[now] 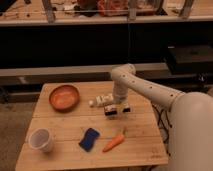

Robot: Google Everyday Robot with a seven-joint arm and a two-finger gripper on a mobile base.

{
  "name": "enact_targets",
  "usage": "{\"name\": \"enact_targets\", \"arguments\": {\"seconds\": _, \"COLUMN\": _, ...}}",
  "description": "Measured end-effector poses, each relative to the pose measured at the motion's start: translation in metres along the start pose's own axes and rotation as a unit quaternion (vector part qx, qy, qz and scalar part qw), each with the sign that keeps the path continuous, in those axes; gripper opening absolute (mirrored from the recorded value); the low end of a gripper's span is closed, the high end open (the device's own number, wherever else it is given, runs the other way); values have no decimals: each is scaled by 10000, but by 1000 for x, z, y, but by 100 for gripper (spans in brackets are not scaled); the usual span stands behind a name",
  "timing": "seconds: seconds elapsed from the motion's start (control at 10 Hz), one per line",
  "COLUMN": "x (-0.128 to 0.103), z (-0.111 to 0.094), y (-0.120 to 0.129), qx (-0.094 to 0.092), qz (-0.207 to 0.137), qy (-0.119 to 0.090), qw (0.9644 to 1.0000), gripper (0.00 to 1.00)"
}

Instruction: Place the eraser on the white sponge

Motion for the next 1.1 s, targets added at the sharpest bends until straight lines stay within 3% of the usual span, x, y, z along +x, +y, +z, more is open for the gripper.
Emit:
{"name": "enact_targets", "arguments": {"seconds": 0.2, "x": -2, "z": 1, "y": 1, "qx": -4, "qz": -56, "qy": 26, "qw": 10000, "gripper": 31}}
{"name": "enact_targets", "arguments": {"seconds": 0.5, "x": -16, "z": 2, "y": 3, "qx": -8, "qz": -267, "qy": 95, "qw": 9996, "gripper": 11}}
{"name": "enact_targets", "arguments": {"seconds": 1.1, "x": -41, "z": 2, "y": 9, "qx": -4, "qz": -641, "qy": 244, "qw": 9976, "gripper": 10}}
